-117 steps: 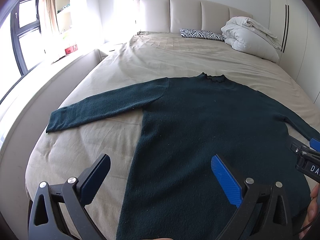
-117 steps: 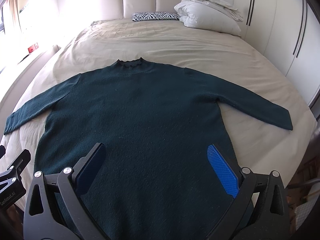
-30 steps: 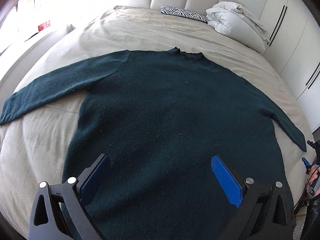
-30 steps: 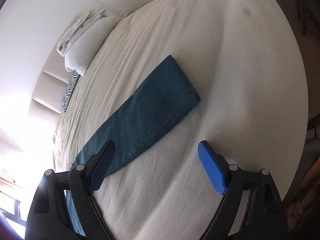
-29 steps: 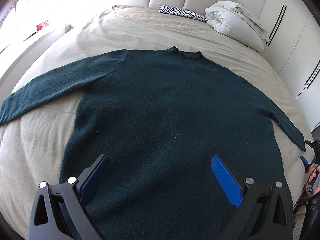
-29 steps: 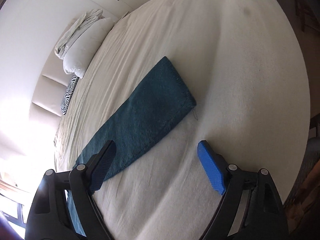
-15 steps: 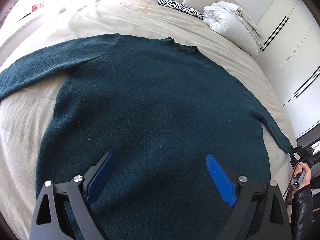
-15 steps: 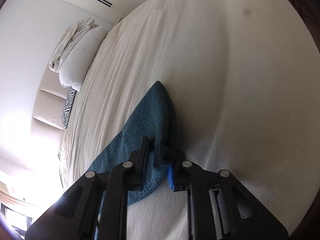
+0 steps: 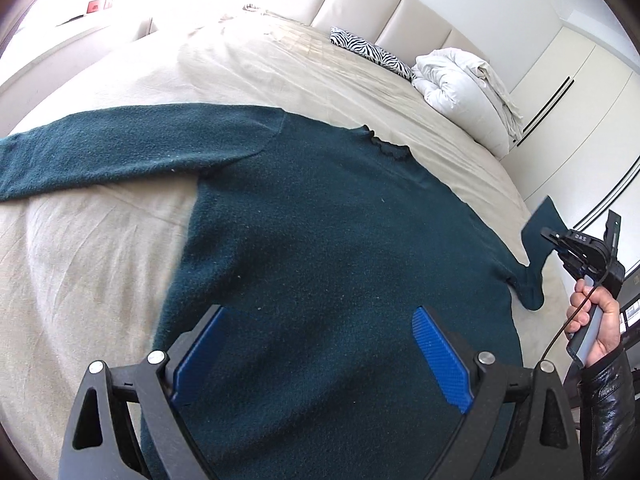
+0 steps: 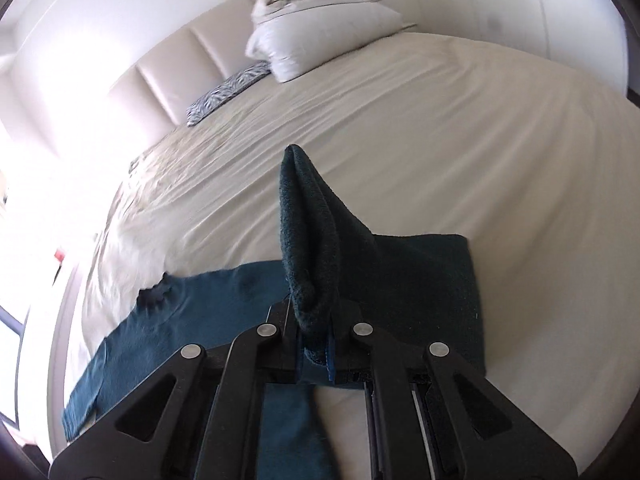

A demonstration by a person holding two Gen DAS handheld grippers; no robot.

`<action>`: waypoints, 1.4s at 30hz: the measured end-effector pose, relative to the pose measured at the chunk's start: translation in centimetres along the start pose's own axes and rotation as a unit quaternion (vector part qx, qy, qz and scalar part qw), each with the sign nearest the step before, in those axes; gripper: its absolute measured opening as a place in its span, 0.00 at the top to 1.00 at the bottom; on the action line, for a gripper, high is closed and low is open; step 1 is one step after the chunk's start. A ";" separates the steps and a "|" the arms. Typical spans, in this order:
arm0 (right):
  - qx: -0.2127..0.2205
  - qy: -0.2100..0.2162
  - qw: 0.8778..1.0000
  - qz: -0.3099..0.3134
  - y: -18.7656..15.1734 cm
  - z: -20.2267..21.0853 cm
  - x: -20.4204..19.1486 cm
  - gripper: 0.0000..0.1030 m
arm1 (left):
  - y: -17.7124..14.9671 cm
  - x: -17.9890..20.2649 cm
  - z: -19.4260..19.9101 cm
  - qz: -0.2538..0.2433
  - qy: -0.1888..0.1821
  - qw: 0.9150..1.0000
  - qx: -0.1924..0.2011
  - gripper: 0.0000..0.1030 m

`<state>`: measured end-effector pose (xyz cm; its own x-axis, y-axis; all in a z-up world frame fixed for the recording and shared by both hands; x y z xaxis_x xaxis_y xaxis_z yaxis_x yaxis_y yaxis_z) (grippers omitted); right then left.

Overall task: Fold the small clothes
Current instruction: 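Grasp the sweater sleeve cuff with the right tool and lift it, then lay the held sleeve across the sweater body and open the right tool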

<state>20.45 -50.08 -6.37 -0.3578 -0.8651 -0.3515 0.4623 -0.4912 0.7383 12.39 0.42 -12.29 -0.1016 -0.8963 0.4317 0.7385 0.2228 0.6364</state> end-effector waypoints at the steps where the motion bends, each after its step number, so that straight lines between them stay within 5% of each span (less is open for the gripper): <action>1: -0.011 0.016 1.000 0.019 -1.0 -1.0 -3.5 0.93 | 0.2 -0.6 0.3 0.005 0.000 1.000 0.003 0.08; 7: -0.076 0.094 0.988 0.097 -10.1 -5.2 -19.4 0.93 | 1.2 -4.3 1.5 0.037 0.011 0.999 0.020 0.08; 12: -0.132 0.110 0.971 0.166 -20.2 -5.1 -26.1 0.90 | 1.4 -6.5 2.0 0.050 0.020 0.998 0.023 0.08; 15: -0.132 0.125 0.974 0.135 -21.5 -3.4 -24.9 0.79 | 1.3 -6.8 1.9 0.051 0.025 0.998 0.023 0.07; 18: -0.098 0.138 0.980 0.109 -20.9 0.6 -22.6 0.50 | 1.3 -6.4 1.2 0.050 0.021 0.998 0.017 0.06; 19: -0.086 0.143 0.981 0.103 -20.3 1.8 -21.9 0.48 | 1.3 -6.0 0.9 0.046 0.019 0.999 0.015 0.06; 27: -0.074 0.148 0.985 0.049 -18.9 7.8 -13.6 0.48 | 4.4 0.4 -4.6 -0.022 0.001 1.000 0.004 0.07; 29: -0.063 0.147 0.987 0.028 -18.1 8.8 -11.3 0.48 | 5.3 1.8 -7.2 -0.035 -0.005 0.999 -0.012 0.11; 31: -0.055 0.143 0.988 0.014 -17.2 9.4 -9.0 0.48 | 5.6 3.3 -10.5 -0.039 -0.012 0.998 -0.046 0.36; 33: -0.047 0.135 0.990 0.000 -16.3 9.9 -6.8 0.48 | 5.3 4.1 -13.8 -0.035 -0.010 0.995 -0.091 0.48; 40: -0.031 0.115 0.992 -0.044 -14.5 10.8 0.4 0.48 | 5.8 6.2 -17.9 -0.052 0.001 0.992 -0.114 0.46; 42: -0.031 0.108 0.992 -0.052 -14.4 10.4 1.7 0.48 | 5.3 6.6 -18.3 -0.072 0.009 0.991 -0.116 0.55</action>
<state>4.74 -43.47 -11.62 -0.2277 -0.8074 -0.5442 0.4830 -0.5790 0.6569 27.86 -11.33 -17.76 -0.2062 -0.9197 0.3341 0.8511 -0.0001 0.5251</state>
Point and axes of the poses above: each gripper's, at about its wrist camera, not at the fingertips, and z roughly against the way its jaws point, x to its right, y to its top, the point moved 8 cm from there along -z, roughly the way its jaws point, and after that the axes turned 9 degrees about x, right-handed, at the moved point
